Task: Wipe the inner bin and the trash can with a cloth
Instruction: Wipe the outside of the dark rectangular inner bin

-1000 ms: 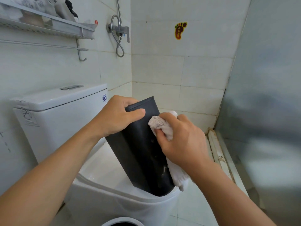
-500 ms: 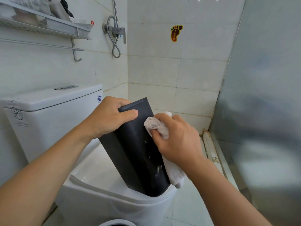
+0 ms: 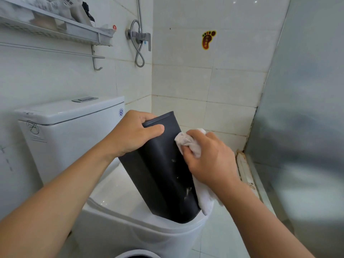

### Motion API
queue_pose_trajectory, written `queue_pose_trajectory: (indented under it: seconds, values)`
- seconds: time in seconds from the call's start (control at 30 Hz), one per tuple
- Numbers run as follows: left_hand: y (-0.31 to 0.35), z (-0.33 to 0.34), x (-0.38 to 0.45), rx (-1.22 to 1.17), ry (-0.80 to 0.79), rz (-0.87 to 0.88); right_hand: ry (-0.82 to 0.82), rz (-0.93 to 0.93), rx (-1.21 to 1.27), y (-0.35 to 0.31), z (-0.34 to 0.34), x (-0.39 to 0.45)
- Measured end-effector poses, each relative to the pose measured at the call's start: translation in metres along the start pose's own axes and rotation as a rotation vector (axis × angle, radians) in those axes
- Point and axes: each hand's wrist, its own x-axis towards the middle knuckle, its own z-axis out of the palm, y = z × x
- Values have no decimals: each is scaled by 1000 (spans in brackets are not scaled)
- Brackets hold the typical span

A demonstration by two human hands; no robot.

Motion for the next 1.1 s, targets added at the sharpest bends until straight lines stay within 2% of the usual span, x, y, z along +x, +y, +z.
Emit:
queue_pose_trajectory:
  seconds: [0.17,0.23,0.37,0.43,0.5,0.57,0.7,0.77,0.8,0.93,1.0,1.1]
  values:
    - [-2,-6,-3,-10,-9,-23,-122,-281,-83,-11,-8,-29]
    - [-2,-8,-4,-1,-12,-33,-90,-235,-75,-9,-6,-22]
    - [0,-6,-5,21,-28,-27,-31,-18,-69,-3,-3,-3]
    - [1,-5,-4,17,-24,-20,-29,-64,-91,-4,-7,-6]
    - [1,-4,-3,4,-9,-20,-89,-189,-148,-9,-10,-19]
    - [0,-5,-2,-7,-2,-33,-127,-233,-161,-14,-12,-27]
    - [2,-4,-2,9,-37,-27,-74,-24,-152,-13,-12,-16]
    - [5,-1,-3,19,-47,-5,-16,-19,-186,-11,-13,-12]
    - [5,0,-3,24,-39,-1,-10,-57,-202,-11,-14,-14]
    - [4,-2,-2,10,0,-21,-157,-283,-262,-17,-17,-32]
    - [3,-2,-2,9,3,-30,-160,-232,-263,-17,-18,-31]
    - [6,2,-3,25,-35,-4,-75,-59,-248,-14,-20,-19]
